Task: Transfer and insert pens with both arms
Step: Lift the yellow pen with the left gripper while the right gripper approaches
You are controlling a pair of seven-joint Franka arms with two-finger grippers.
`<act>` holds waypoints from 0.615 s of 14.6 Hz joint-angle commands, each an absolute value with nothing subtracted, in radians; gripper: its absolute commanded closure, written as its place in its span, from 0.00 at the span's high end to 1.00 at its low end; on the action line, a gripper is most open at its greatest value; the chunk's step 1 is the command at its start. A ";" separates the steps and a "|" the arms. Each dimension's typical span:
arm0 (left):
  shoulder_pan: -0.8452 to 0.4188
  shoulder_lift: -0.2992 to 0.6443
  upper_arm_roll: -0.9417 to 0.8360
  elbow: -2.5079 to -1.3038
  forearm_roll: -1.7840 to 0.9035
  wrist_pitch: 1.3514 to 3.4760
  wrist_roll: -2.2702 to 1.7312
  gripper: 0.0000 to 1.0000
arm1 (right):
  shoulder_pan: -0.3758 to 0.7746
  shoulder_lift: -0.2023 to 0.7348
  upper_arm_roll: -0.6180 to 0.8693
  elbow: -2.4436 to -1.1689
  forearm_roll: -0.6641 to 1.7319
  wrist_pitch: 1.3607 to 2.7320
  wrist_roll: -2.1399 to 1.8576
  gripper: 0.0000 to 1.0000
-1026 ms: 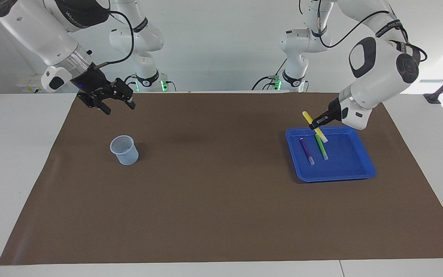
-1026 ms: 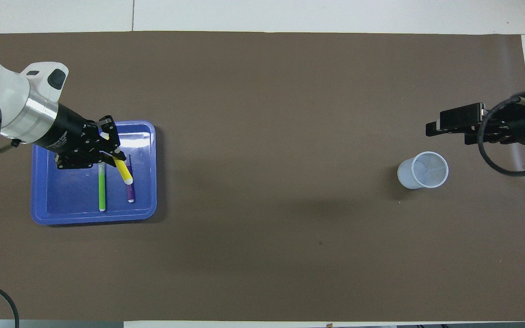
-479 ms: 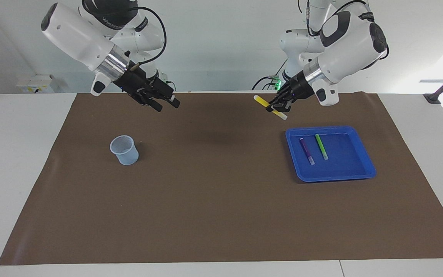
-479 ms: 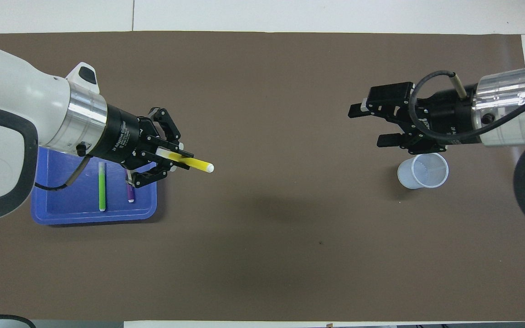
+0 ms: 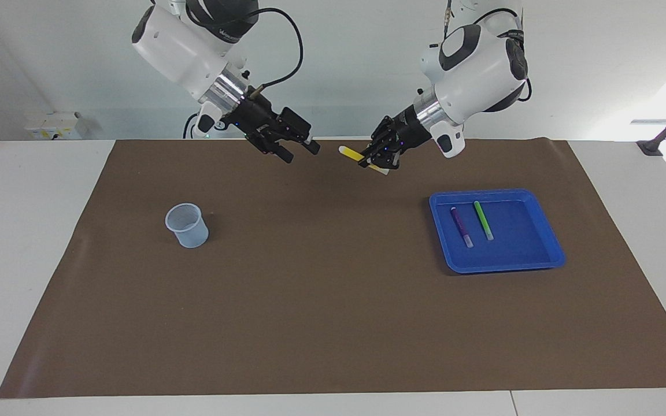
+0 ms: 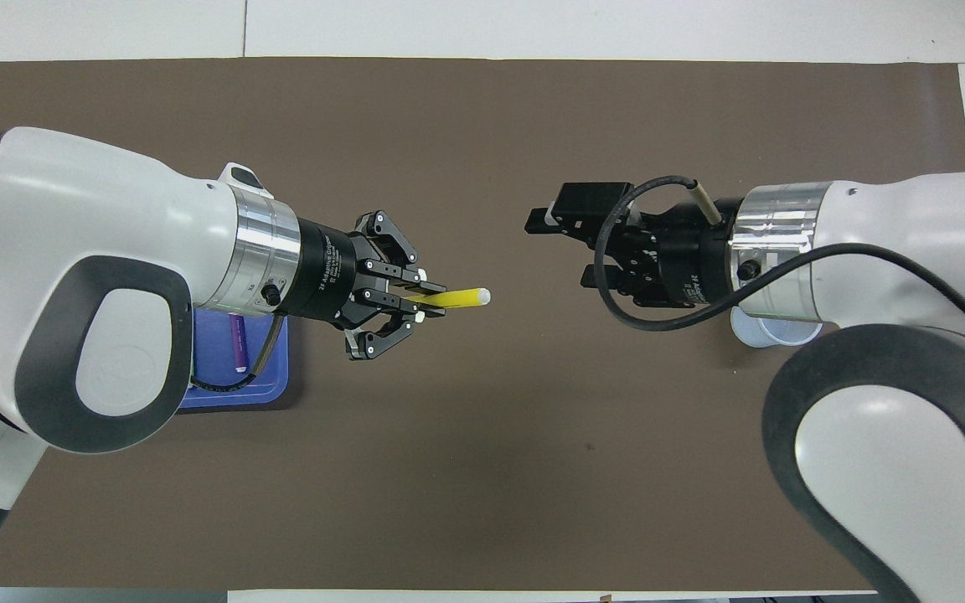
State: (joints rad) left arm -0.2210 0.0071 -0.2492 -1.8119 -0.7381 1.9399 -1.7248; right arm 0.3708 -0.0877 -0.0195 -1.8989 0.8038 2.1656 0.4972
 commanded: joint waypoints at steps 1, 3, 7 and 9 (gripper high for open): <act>-0.225 -0.037 -0.239 -1.864 -0.793 1.991 -1.795 0.00 | 0.408 -0.130 -0.023 -1.962 0.828 2.209 0.526 1.00; -0.222 -0.037 -0.239 -1.867 -0.822 1.999 -1.815 0.00 | 0.422 -0.130 -0.021 -1.967 0.828 2.217 0.529 1.00; -0.227 -0.051 -0.239 -1.893 -0.847 2.040 -1.839 0.00 | 0.460 -0.126 -0.021 -1.968 0.825 2.223 0.543 1.00; -0.232 -0.057 -0.239 -1.898 -0.848 2.060 -1.853 0.00 | 0.466 -0.123 -0.021 -1.965 0.819 2.232 0.549 1.00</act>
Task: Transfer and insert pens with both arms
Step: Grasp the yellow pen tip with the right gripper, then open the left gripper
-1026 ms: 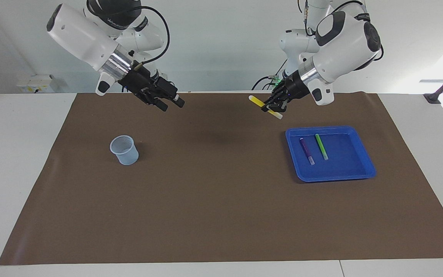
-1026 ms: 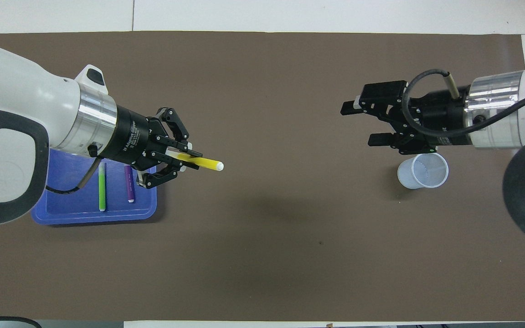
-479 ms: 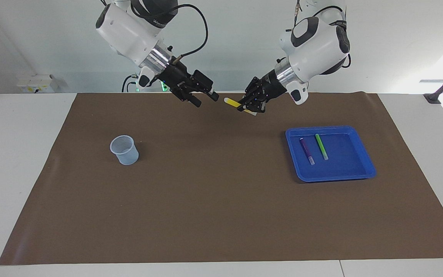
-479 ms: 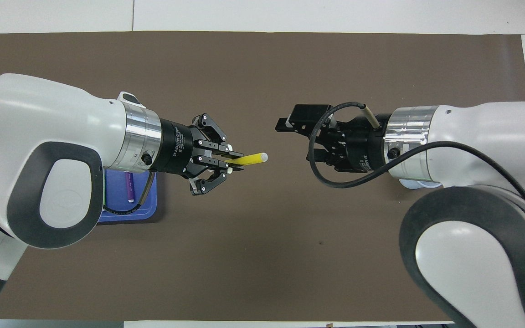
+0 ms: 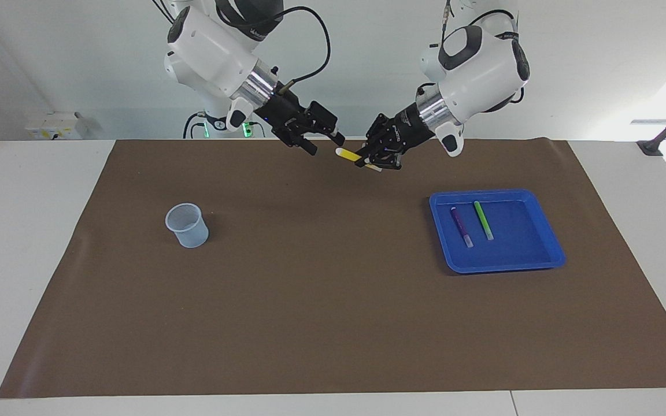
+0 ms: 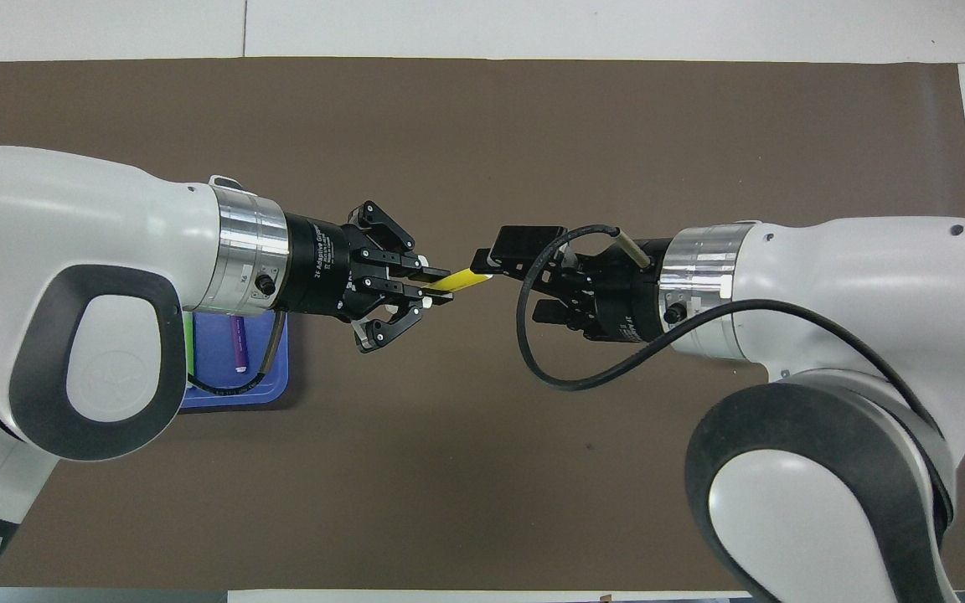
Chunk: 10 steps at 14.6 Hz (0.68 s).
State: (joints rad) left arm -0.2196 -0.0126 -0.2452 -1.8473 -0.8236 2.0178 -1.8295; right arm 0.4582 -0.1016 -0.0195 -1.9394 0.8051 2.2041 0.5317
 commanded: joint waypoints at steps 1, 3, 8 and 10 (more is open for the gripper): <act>-0.233 -0.057 -0.239 -1.898 -0.848 2.066 -1.862 0.00 | 0.474 -0.121 -0.021 -1.965 0.819 2.252 0.548 0.99; -0.233 -0.057 -0.239 -1.898 -0.851 2.072 -1.867 0.00 | 0.477 -0.120 -0.021 -1.967 0.816 2.276 0.543 0.91; -0.233 -0.058 -0.239 -1.905 -0.853 2.100 -1.885 0.00 | 0.511 -0.094 -0.021 -1.959 0.816 2.347 0.548 0.78; -0.235 -0.057 -0.241 -1.905 -0.853 2.102 -1.885 0.00 | 0.523 -0.095 -0.020 -1.963 0.816 2.345 0.538 0.68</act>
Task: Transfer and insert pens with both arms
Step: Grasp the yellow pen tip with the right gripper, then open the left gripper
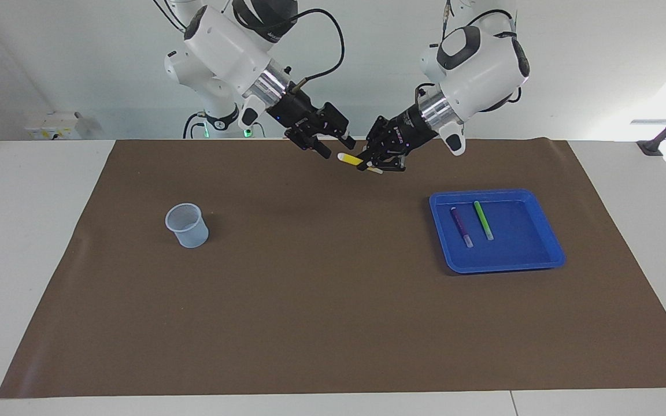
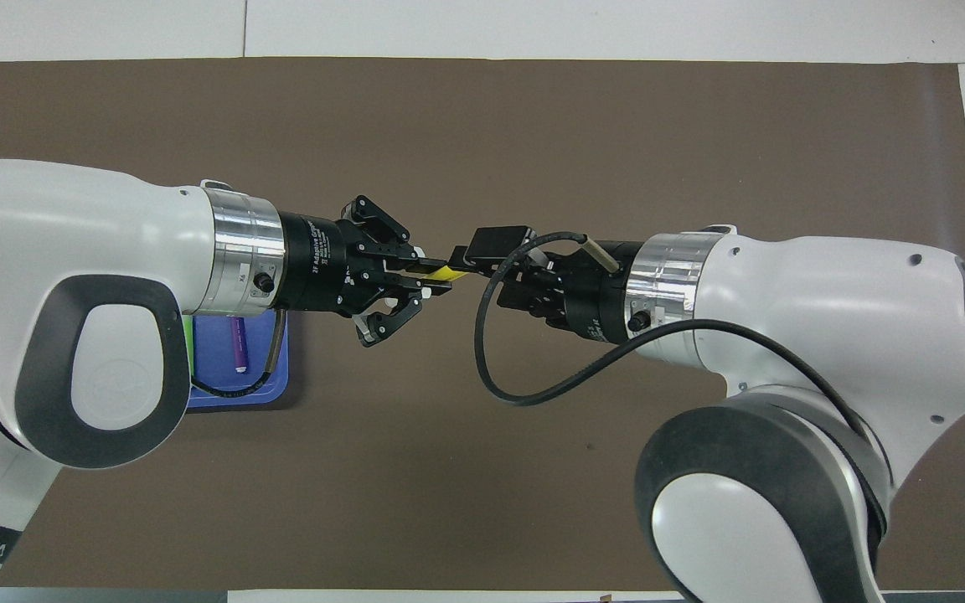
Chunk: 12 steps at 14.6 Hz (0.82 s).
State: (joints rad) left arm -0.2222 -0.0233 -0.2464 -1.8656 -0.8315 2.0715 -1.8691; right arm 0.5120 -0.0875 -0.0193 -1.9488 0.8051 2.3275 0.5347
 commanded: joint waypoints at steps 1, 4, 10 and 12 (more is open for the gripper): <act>-0.235 -0.058 -0.241 -1.905 -0.853 2.100 -1.885 0.00 | 0.522 -0.092 -0.020 -1.959 0.816 2.347 0.538 0.64; -0.244 -0.058 -0.241 -1.907 -0.853 2.100 -1.885 0.00 | 0.523 -0.092 -0.020 -1.960 0.815 2.349 0.538 0.63; -0.244 -0.058 -0.241 -1.907 -0.853 2.100 -1.887 0.00 | 0.515 -0.092 -0.020 -1.960 0.816 2.367 0.535 0.54; -0.244 -0.058 -0.241 -1.907 -0.853 2.100 -1.887 0.00 | 0.515 -0.089 -0.020 -1.960 0.816 2.391 0.538 0.54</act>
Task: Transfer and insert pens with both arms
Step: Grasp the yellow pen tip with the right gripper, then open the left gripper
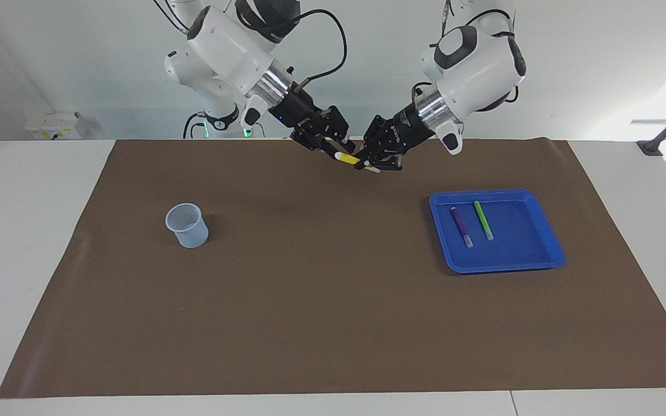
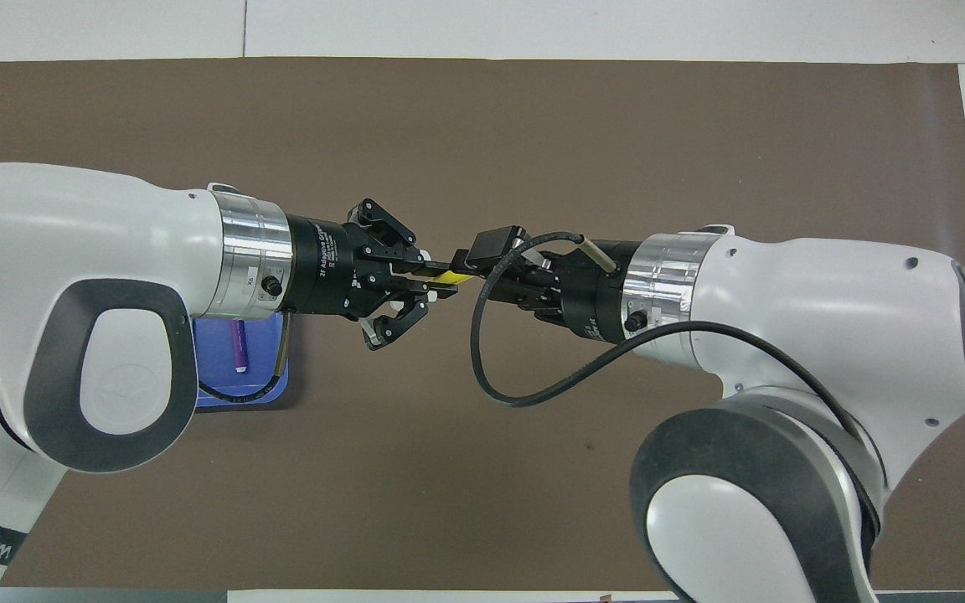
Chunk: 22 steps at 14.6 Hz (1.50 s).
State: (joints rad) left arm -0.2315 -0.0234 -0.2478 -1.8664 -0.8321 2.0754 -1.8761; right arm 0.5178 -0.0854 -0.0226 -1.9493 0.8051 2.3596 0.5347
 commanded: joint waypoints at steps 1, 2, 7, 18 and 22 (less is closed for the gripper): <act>-0.242 -0.060 -0.241 -1.907 -0.853 2.100 -1.888 0.00 | 0.515 -0.089 -0.020 -1.960 0.816 2.391 0.538 0.54; -0.244 -0.060 -0.241 -1.907 -0.853 2.100 -1.888 0.00 | 0.515 -0.089 -0.020 -1.960 0.816 2.393 0.538 0.54; -0.244 -0.060 -0.241 -1.907 -0.853 2.100 -1.888 0.00 | 0.515 -0.090 -0.020 -1.963 0.816 2.393 0.540 0.47; -0.244 -0.063 -0.239 -1.904 -0.853 2.102 -1.884 0.14 | 0.497 -0.091 -0.021 -1.967 0.818 2.387 0.540 0.00; -0.239 -0.081 -0.238 -1.907 -0.850 2.095 -1.879 1.00 | 0.497 -0.091 -0.021 -1.967 0.818 2.379 0.535 0.00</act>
